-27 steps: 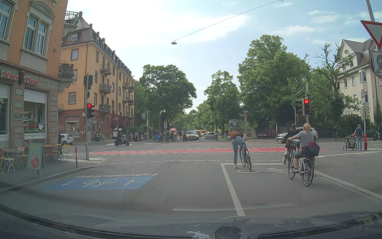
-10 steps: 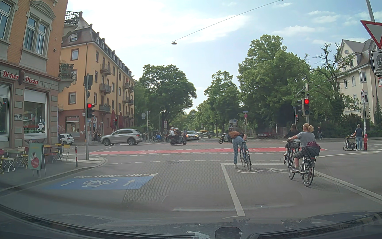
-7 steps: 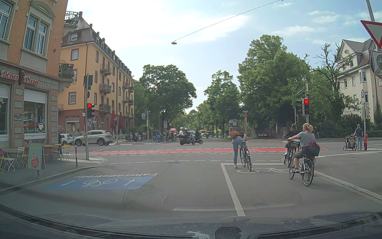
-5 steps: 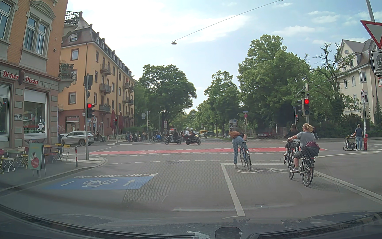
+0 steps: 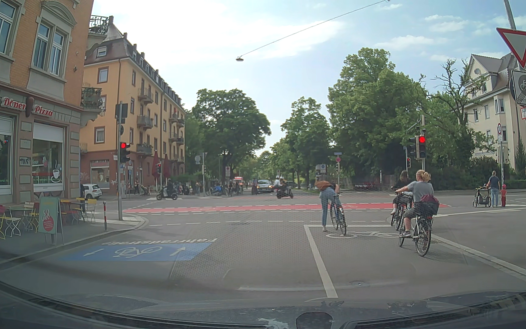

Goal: Follow the waypoints while adhering to traffic rules and regulations

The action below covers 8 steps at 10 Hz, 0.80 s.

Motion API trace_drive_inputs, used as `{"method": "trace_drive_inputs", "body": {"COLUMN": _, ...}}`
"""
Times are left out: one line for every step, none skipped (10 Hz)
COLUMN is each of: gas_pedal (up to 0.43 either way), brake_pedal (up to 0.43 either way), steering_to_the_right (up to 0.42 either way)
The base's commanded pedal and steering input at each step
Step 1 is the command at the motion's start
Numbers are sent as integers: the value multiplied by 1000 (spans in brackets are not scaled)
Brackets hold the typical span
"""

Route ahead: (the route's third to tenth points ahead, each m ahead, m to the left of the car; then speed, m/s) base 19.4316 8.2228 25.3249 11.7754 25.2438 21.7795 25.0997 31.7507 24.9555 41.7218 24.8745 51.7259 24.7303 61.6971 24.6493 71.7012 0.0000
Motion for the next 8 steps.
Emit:
{"method": "trace_drive_inputs", "body": {"gas_pedal": 0, "brake_pedal": 287, "steering_to_the_right": -14}}
{"method": "trace_drive_inputs", "body": {"gas_pedal": 0, "brake_pedal": 293, "steering_to_the_right": -14}}
{"method": "trace_drive_inputs", "body": {"gas_pedal": 0, "brake_pedal": 287, "steering_to_the_right": -14}}
{"method": "trace_drive_inputs", "body": {"gas_pedal": 0, "brake_pedal": 287, "steering_to_the_right": -14}}
{"method": "trace_drive_inputs", "body": {"gas_pedal": 0, "brake_pedal": 293, "steering_to_the_right": -14}}
{"method": "trace_drive_inputs", "body": {"gas_pedal": 0, "brake_pedal": 287, "steering_to_the_right": -14}}
{"method": "trace_drive_inputs", "body": {"gas_pedal": 0, "brake_pedal": 293, "steering_to_the_right": -14}}
{"method": "trace_drive_inputs", "body": {"gas_pedal": 0, "brake_pedal": 287, "steering_to_the_right": -14}}
